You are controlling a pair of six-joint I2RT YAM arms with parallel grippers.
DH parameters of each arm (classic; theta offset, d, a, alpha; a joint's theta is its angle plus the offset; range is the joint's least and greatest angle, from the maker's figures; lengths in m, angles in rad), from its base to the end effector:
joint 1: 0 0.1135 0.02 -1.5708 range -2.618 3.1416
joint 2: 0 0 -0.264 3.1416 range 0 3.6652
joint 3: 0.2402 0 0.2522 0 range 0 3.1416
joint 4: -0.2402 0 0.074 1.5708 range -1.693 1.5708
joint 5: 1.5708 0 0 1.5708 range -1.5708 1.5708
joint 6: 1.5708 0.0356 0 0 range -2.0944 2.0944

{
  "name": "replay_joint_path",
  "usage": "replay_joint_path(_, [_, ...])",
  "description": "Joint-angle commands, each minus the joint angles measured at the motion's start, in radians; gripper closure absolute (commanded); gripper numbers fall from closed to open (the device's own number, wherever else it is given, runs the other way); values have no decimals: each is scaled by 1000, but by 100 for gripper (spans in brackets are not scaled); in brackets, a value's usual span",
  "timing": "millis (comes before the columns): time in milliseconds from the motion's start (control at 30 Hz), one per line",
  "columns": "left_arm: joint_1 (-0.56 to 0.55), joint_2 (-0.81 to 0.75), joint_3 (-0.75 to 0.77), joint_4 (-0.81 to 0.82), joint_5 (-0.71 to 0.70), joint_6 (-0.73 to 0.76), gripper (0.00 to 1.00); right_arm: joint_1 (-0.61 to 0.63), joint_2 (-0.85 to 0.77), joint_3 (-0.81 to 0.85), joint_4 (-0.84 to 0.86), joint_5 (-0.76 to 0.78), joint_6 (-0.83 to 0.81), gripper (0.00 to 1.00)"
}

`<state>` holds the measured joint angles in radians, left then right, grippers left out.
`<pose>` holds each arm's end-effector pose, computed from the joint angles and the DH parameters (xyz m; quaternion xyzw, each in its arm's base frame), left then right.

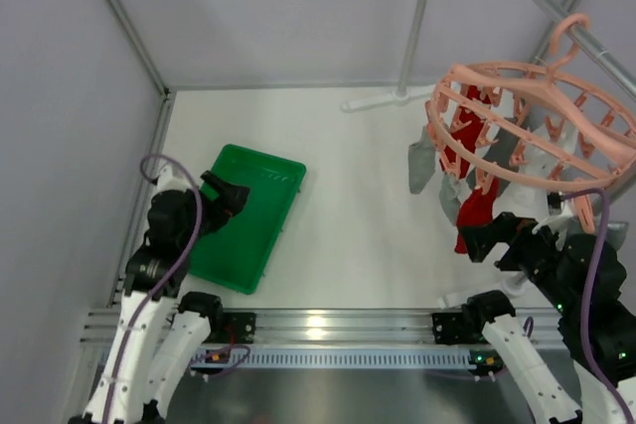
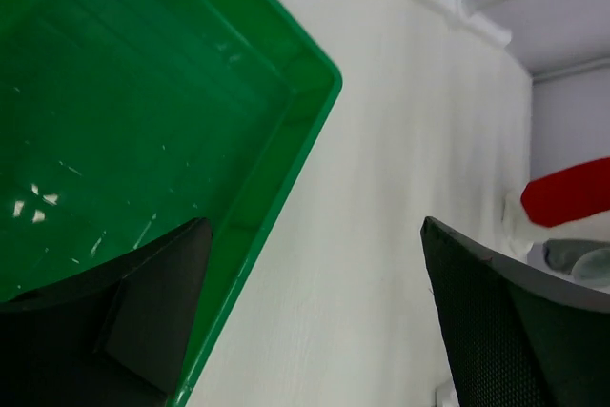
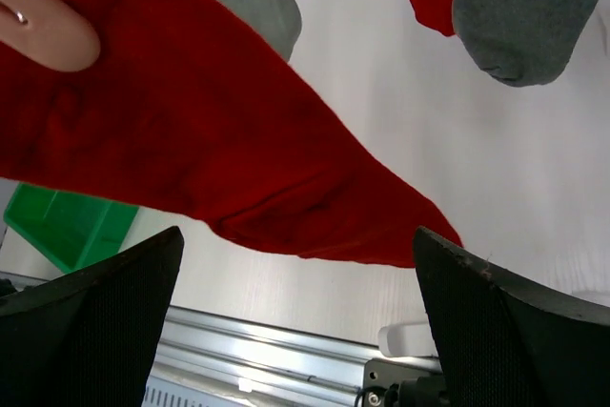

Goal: Remove the socks clipped to the hanger

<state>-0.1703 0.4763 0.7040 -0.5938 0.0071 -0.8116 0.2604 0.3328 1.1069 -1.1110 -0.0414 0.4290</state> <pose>0.1111 -0.0194 0.3091 -0.2578 0.7826 -0.2697 0.4983 0.0065 0.0033 0.3777 0.0567 0.8136 0.2113 0.5387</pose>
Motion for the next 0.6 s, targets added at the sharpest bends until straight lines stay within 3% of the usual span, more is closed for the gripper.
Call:
replay_joint_path(0, [-1, 162, 64, -18, 181, 66, 7, 11, -5, 5, -49, 35, -24, 0])
replay_joint_path(200, [-1, 165, 66, 2, 186, 78, 4, 11, 66, -59, -67, -7, -3, 1])
replay_joint_path(367, [-1, 179, 69, 2, 217, 97, 3, 13, 136, -201, -12, -233, 33, 0])
replay_joint_path(467, [0, 199, 71, 23, 264, 114, 3, 13, 169, -243, 14, -264, 40, 1])
replay_joint_path(567, [-1, 246, 89, 81, 401, 126, 5, 11, 153, -251, 33, -252, 48, 1])
